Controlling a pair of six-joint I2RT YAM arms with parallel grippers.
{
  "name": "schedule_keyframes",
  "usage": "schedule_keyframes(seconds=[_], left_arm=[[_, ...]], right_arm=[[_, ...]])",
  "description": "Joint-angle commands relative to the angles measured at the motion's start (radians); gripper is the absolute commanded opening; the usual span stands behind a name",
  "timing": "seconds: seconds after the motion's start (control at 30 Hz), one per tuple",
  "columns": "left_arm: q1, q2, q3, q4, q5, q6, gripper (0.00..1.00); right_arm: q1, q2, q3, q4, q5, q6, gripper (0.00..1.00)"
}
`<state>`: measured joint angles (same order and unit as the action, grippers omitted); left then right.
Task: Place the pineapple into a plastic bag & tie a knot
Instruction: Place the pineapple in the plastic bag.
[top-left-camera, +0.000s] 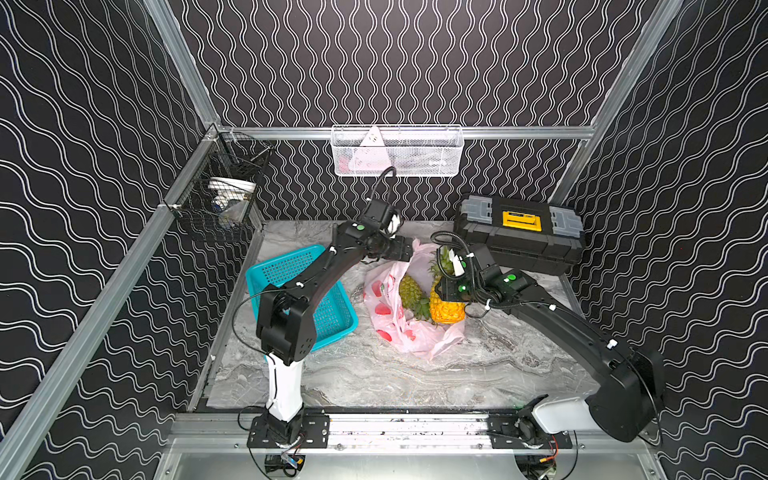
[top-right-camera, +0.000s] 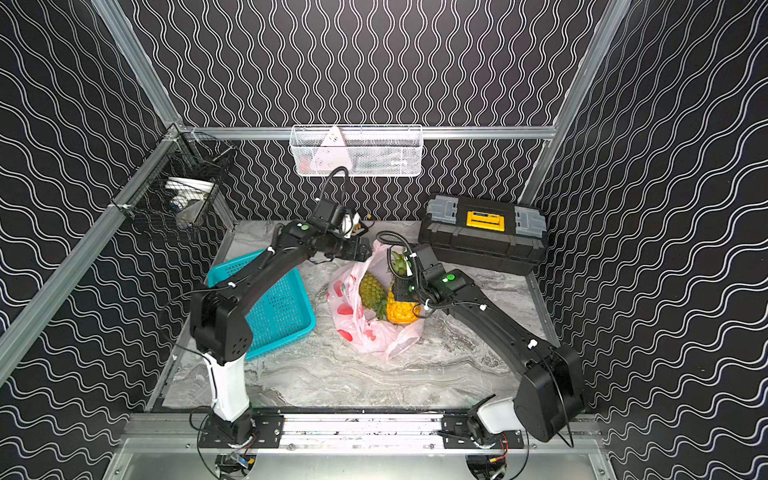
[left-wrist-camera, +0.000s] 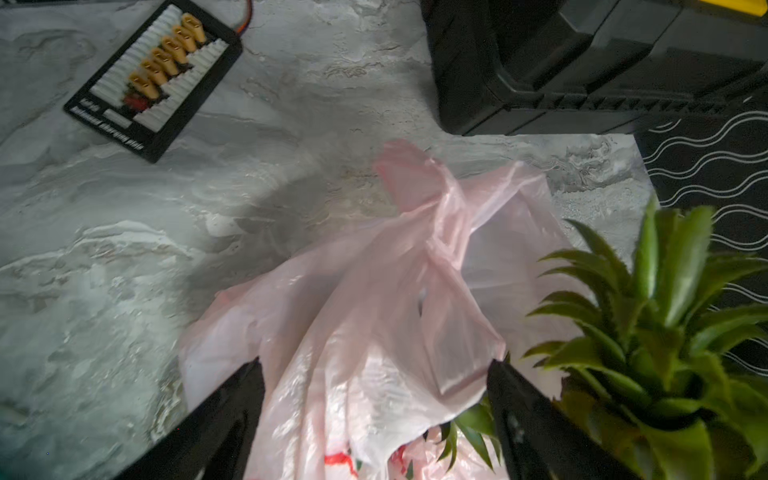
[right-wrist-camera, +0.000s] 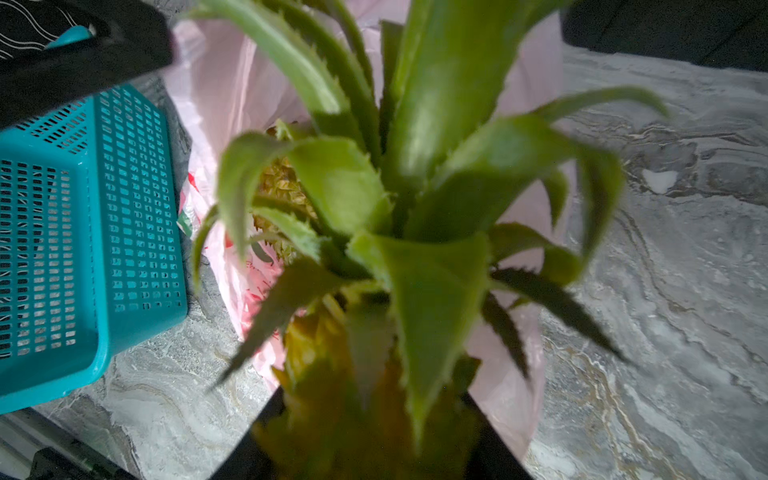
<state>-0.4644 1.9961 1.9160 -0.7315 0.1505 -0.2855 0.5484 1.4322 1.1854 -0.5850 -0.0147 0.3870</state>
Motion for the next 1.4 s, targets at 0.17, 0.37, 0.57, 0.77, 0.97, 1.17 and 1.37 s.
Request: schedule_keyframes(seconds=[0.17, 0.37, 0.57, 0.77, 0.97, 1.17, 1.37], left_arm=[[-0.044, 0.15, 0.145, -0.097, -0.123, 0.056, 0.93], [-0.046, 0.044, 0.039, 0.047, -0.151, 0.019, 0.97], [-0.059, 0.159, 0.186, -0.023, -0.074, 0.028, 0.99], [-0.096, 0.282, 0.291, -0.08, -0.125, 0.011, 0.95], [-0.094, 0.168, 0.197, 0.01, -0.193, -0.056, 0.0], [-0.077, 0.144, 0.256, -0.036, -0.164, -0.067, 0.0], [-0.055, 0.111, 0.232, 0.007, -0.083, -0.081, 0.0]], right_arm=[[-0.033, 0.069, 0.049, 0.059, -0.034, -0.011, 0.0], [-0.068, 0.074, 0.032, 0.073, -0.061, -0.004, 0.0], [-0.082, 0.088, 0.043, 0.088, -0.071, 0.003, 0.0], [-0.087, 0.117, 0.055, 0.108, -0.056, -0.006, 0.0], [-0.087, 0.141, 0.026, 0.251, 0.03, -0.017, 0.0], [-0.047, 0.161, -0.094, 0.556, 0.122, -0.075, 0.0], [0.056, 0.319, -0.174, 0.69, 0.215, -0.233, 0.0]])
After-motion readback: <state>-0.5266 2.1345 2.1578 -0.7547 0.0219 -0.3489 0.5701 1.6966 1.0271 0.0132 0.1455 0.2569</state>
